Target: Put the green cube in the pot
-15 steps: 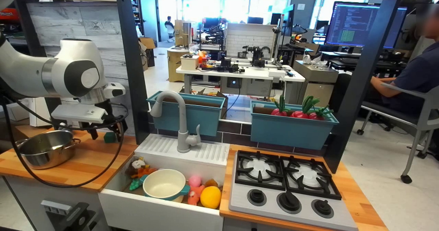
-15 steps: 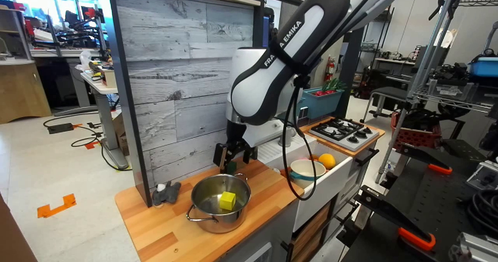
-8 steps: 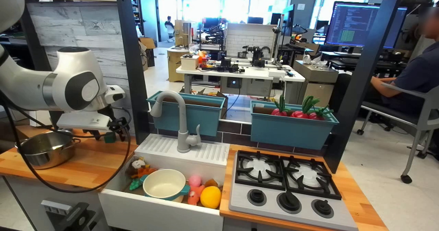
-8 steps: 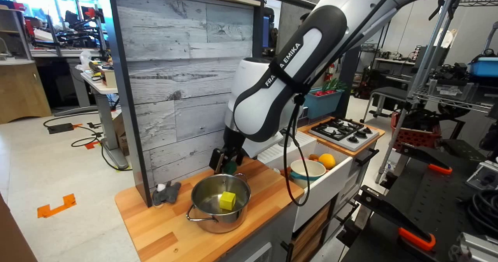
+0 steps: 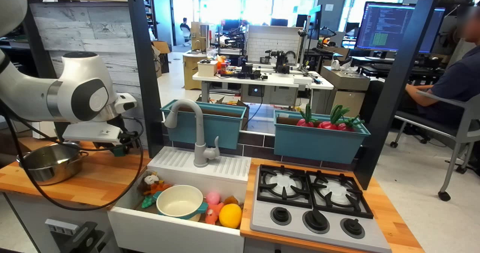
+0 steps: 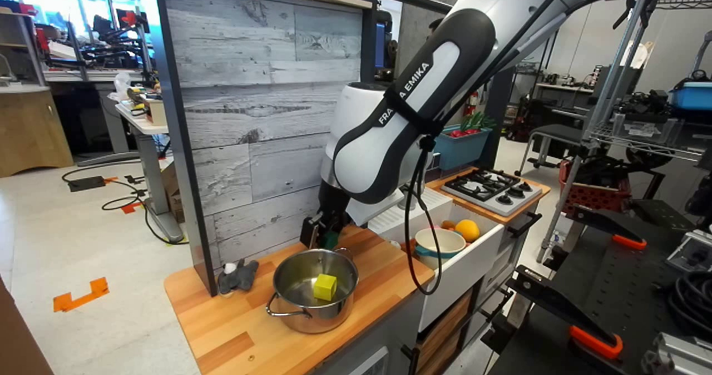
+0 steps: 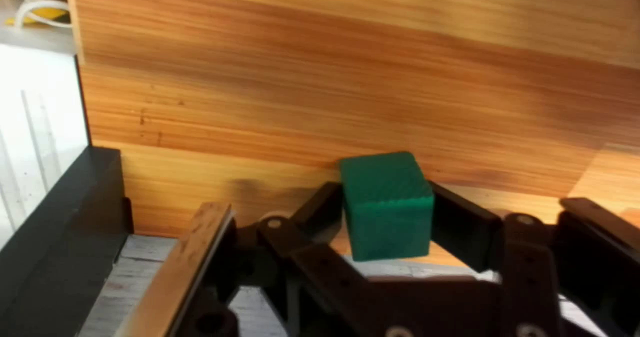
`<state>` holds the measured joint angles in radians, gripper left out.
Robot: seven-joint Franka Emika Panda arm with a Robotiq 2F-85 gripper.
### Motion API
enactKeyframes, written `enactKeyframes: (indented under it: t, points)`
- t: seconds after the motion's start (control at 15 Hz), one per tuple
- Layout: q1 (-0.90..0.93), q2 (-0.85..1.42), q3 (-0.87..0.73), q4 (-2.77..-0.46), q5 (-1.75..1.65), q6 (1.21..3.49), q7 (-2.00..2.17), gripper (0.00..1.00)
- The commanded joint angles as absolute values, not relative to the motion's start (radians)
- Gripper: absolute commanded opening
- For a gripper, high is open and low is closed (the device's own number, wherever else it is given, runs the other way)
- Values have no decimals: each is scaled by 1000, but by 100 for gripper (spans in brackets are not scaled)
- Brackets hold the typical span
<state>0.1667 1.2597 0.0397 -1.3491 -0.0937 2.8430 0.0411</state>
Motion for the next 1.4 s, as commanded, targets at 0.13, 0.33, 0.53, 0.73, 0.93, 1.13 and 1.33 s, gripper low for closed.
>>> enactKeyframes:
  t: [0.13, 0.33, 0.53, 0.73, 0.93, 1.13, 1.33]
  points:
    - [182, 1272, 31, -1271, -80, 2772, 39, 17]
    - [182, 1221, 36, -1334, -74, 2744, 60, 17]
    - [174, 1140, 43, -1446, -74, 2720, 66, 17]
    - [165, 1060, 42, -1564, -80, 2757, 59, 17]
    - [163, 993, 35, -1645, -83, 2777, 59, 17]
    - [161, 921, 42, -1734, -80, 2725, 58, 17]
    - [175, 876, 42, -1795, -77, 2564, 72, 17]
